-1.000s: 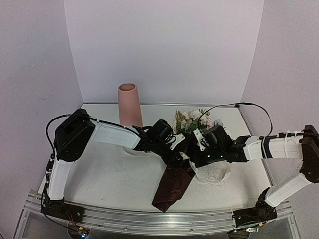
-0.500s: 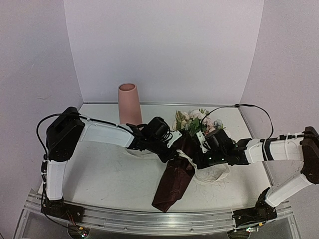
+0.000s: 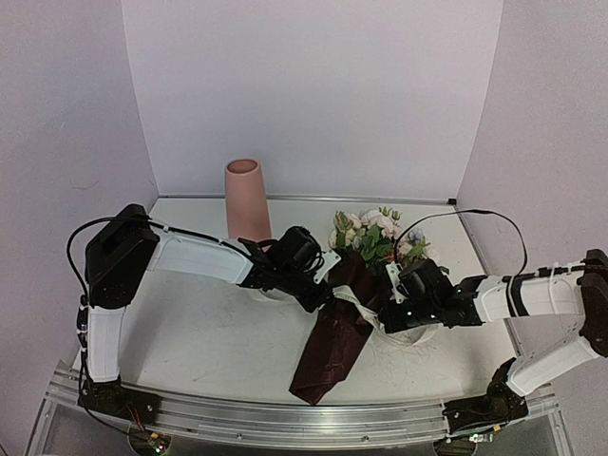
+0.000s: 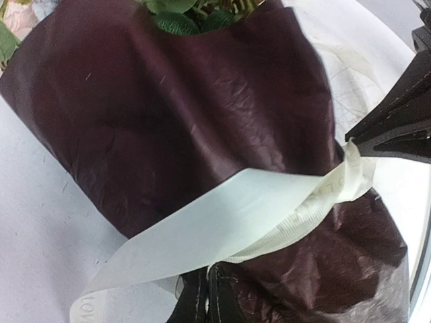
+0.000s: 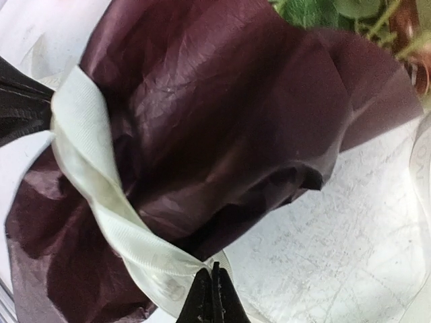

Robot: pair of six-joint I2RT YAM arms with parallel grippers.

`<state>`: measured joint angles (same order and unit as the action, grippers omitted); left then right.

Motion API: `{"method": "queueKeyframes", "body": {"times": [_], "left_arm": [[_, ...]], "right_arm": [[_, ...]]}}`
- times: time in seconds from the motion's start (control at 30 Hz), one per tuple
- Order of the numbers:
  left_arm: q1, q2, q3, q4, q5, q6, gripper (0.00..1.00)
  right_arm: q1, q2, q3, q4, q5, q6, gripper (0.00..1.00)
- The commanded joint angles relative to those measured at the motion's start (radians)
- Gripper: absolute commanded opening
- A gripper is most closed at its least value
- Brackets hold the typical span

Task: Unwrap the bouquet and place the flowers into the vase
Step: Untie the ribbon from the wrapping paper.

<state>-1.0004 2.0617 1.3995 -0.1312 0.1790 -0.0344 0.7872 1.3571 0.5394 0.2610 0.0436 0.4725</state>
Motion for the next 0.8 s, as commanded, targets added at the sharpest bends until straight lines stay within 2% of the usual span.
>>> {"method": "queueKeyframes", "body": {"times": [0.0, 0.2, 0.27, 0.37, 0.5, 0.63, 0.77], "left_arm": [[0.002, -0.049, -0.013, 0.008, -0.037, -0.015, 0.03], [0.002, -0.047, -0.027, 0.01, -0.048, -0.018, 0.06], [0.002, -0.054, -0.031, 0.011, -0.037, -0.018, 0.1], [0.001, -0.089, -0.039, 0.021, 0.0, -0.02, 0.25], [-0.001, -0.152, -0.061, 0.045, 0.02, -0.009, 0.36], [-0.006, -0.182, -0.061, 0.048, 0.056, 0.022, 0.41], [-0.01, -0.177, -0.043, 0.048, 0.077, 0.033, 0.43]], "right_arm": [[0.006, -0.022, -0.036, -0.034, 0.023, 0.038, 0.03], [0.005, -0.036, -0.047, -0.035, 0.014, 0.052, 0.07], [0.006, -0.052, -0.047, -0.035, 0.008, 0.048, 0.1], [0.005, -0.092, -0.038, -0.036, -0.018, 0.028, 0.18], [0.006, -0.158, -0.021, -0.037, -0.063, -0.014, 0.27], [0.006, -0.182, 0.007, -0.037, -0.106, -0.061, 0.32], [0.007, -0.142, 0.056, -0.04, -0.148, -0.108, 0.35]]}}
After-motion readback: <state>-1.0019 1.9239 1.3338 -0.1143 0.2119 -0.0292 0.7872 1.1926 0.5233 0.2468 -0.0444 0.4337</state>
